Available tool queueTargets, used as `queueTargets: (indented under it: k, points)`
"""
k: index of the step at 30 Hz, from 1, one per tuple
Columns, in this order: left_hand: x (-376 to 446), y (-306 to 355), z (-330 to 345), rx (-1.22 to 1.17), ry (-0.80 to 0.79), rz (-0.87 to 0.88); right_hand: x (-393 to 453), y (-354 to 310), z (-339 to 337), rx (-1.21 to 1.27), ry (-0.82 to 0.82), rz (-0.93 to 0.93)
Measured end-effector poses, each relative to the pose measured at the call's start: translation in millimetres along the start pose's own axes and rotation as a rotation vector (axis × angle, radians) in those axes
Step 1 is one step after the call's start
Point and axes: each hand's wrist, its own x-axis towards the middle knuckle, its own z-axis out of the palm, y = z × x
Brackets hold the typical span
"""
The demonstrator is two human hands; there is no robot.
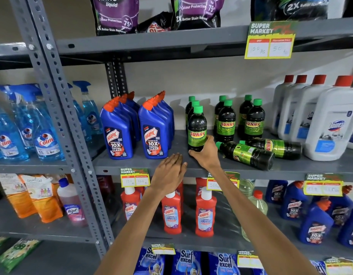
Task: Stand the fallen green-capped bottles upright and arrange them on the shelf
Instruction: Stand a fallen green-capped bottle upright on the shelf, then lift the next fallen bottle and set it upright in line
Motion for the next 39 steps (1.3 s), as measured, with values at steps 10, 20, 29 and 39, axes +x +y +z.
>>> queueTargets:
  k: [10,20,29,39]
  points:
    - [1,-1,2,0.002,0.025,0.008,-24,-9,-29,-0.046,-0.145,-0.009]
    - [19,14,6,-0.071,-0.043,-0.082,-21,3,-160,-0.845,-0.134,-0.152]
    - [21,20,10,-0.014,-0.051,-0.097,-5,21,-159,-0.783,-0.307,-0.01]
    - [21,23,14,0.046,-0.037,-0.122,1,20,-161,0.027,-0.042,0.035]
